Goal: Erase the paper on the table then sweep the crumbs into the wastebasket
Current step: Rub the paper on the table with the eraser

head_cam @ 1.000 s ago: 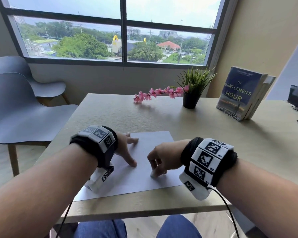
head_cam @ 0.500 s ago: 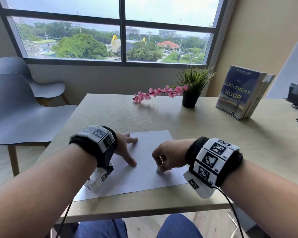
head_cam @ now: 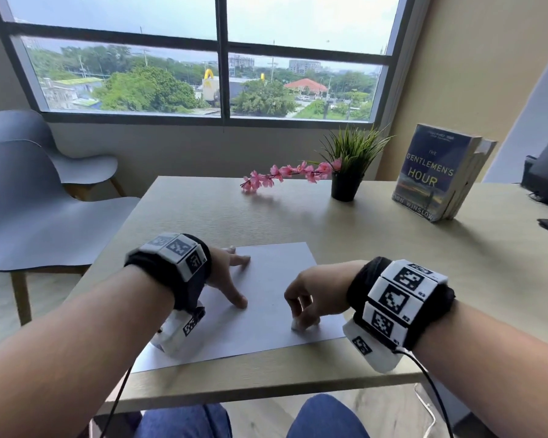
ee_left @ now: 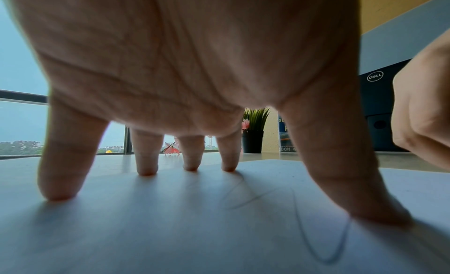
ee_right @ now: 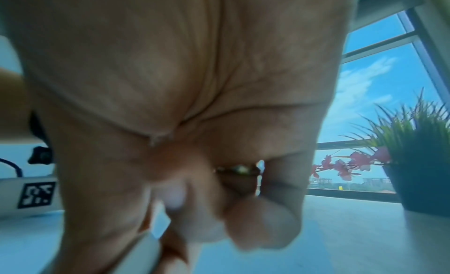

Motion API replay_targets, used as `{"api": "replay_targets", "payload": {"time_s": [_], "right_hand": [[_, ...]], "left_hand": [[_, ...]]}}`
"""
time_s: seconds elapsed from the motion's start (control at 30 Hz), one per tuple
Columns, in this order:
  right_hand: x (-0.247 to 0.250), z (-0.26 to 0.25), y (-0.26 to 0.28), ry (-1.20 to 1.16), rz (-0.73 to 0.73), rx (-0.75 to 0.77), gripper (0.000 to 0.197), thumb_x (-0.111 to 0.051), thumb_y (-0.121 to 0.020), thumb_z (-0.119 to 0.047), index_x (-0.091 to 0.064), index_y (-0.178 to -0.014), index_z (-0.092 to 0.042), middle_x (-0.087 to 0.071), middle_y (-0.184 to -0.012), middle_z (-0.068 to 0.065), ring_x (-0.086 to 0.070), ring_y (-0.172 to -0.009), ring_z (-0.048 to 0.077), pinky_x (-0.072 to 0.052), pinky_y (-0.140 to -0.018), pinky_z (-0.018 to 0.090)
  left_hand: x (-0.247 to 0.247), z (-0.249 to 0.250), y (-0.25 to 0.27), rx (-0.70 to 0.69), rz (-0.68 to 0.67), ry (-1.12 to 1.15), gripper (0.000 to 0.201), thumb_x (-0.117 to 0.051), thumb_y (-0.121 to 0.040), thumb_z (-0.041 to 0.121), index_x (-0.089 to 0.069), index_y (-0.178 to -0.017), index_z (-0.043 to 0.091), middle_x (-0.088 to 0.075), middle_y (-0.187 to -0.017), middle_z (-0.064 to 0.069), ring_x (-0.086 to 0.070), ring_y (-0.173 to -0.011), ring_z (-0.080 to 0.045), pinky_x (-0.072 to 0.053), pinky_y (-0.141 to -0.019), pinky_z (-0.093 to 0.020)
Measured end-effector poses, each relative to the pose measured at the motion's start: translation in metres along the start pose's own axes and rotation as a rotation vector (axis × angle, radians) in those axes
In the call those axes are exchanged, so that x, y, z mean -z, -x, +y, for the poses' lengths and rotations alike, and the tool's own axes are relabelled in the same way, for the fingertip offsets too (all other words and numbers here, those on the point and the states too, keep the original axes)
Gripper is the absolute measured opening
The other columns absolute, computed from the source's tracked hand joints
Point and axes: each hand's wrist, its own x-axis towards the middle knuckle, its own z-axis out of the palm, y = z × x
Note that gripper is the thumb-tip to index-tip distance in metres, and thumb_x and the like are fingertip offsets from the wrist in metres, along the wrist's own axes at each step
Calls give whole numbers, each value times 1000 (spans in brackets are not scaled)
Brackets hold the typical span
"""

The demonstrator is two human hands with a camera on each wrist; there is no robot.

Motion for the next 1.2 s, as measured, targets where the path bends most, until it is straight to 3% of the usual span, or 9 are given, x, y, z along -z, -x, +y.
{"api": "replay_targets", "payload": {"time_s": [0.2, 0.33, 0.4, 0.5, 0.6, 0.7, 0.9, 1.07, 1.2], "right_hand": [[10, 2, -14, 32, 62, -93, 19, -67, -87, -38, -61, -93, -20, -73, -92, 1, -63, -82, 20, -48, -74, 30], [19, 0, -18, 58, 149, -162, 25, -61, -93, -30, -61, -110, -11, -71, -99, 6, -50, -55, 10, -36, -50, 20], [20, -2, -19, 92, 152, -176, 26, -59, -95, -27, -61, -112, -8, -71, -108, 8, -50, -61, 14, -32, -46, 19], [14, -7, -20, 130, 164, -128, 13, -59, -95, -25, -54, -97, -13, -69, -111, 9, -50, -79, 19, -30, -47, 19], [5, -12, -19, 66, 151, -54, 13, -63, -90, -28, -55, -88, -18, -69, -90, 4, -54, -77, 17, -36, -53, 21], [10, -7, -21, 26, 117, -64, 17, -66, -88, -33, -61, -92, -18, -71, -87, 2, -56, -76, 14, -41, -60, 23], [11, -6, -22, 76, 171, -97, 12, -63, -91, -25, -54, -89, -17, -66, -85, 4, -53, -74, 18, -33, -49, 19], [7, -12, -21, 31, 74, -26, 18, -67, -87, -35, -61, -89, -18, -73, -90, 3, -58, -76, 14, -43, -64, 26], [14, -4, -24, 63, 121, -72, 15, -65, -88, -32, -58, -86, -19, -66, -78, -3, -57, -77, 14, -38, -56, 22]], "left_hand": [[5, -1, 4, 86, 111, -119, 102, -65, -62, 75, -19, -147, 43, -7, -159, 1, -9, -147, -27, -18, -117, -50], [4, 3, 4, 48, 114, -122, 84, -57, -77, 69, -16, -147, 47, 2, -161, 1, -9, -148, -25, -16, -119, -43], [3, 3, 6, 25, 47, -75, 91, -59, -73, 71, -10, -146, 49, 2, -161, 5, -13, -148, -21, -17, -119, -40], [4, 0, 9, 13, 1, -50, 103, -68, -65, 70, -7, -146, 50, 4, -160, 9, -10, -148, -19, -15, -119, -41], [4, 0, 8, 16, -9, -66, 107, -68, -62, 72, -5, -145, 52, 5, -160, 10, -9, -148, -20, -17, -119, -45], [4, 0, 8, 16, -15, -63, 107, -68, -62, 72, -4, -145, 52, 5, -160, 11, -9, -148, -21, -17, -119, -46], [2, -3, 4, 20, -8, -44, 109, -69, -59, 73, -4, -144, 54, 6, -160, 13, -9, -148, -20, -17, -118, -46], [1, -4, 2, 24, -13, -28, 111, -70, -56, 74, -4, -144, 55, 6, -160, 12, -8, -148, -20, -18, -118, -47], [2, -2, 3, 20, -10, -27, 109, -70, -60, 71, -4, -144, 54, 7, -160, 13, -9, -148, -20, -18, -118, -47]]}}
